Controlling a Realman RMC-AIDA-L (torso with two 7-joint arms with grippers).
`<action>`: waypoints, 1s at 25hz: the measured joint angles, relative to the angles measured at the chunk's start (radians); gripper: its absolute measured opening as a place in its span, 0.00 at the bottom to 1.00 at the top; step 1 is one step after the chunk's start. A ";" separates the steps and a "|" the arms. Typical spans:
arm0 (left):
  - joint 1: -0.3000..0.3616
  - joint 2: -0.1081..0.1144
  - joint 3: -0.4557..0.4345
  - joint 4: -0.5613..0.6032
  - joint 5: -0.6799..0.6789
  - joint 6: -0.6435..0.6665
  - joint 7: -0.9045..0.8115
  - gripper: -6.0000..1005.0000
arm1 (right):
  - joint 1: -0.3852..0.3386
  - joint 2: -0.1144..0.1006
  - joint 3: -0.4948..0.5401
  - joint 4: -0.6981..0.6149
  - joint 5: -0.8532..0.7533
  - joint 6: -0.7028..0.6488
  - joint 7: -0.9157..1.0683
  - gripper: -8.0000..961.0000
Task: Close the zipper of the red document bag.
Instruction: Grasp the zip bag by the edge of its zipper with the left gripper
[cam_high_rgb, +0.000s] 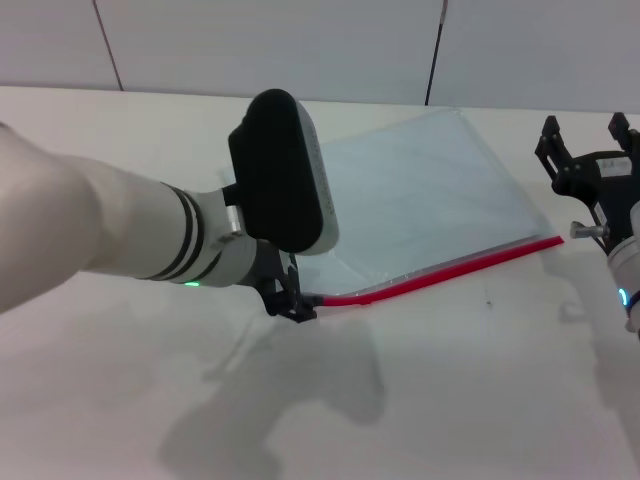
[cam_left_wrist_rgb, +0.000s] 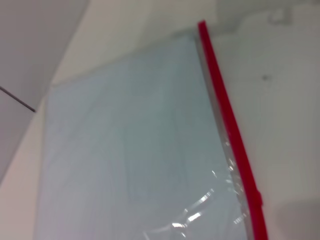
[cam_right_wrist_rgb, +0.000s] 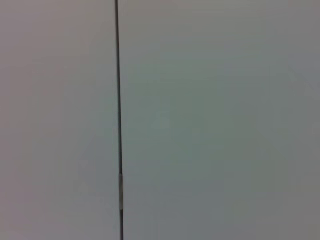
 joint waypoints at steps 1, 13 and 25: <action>-0.010 -0.001 0.000 0.001 0.004 0.024 -0.002 0.85 | 0.001 0.000 0.000 0.000 0.000 -0.003 0.000 0.83; -0.071 -0.009 0.007 -0.037 0.064 0.129 -0.011 0.85 | 0.003 0.000 0.009 0.000 0.000 -0.004 0.000 0.83; -0.101 -0.010 0.015 -0.083 0.084 0.131 -0.018 0.85 | 0.013 0.000 0.009 0.000 0.000 -0.004 0.000 0.83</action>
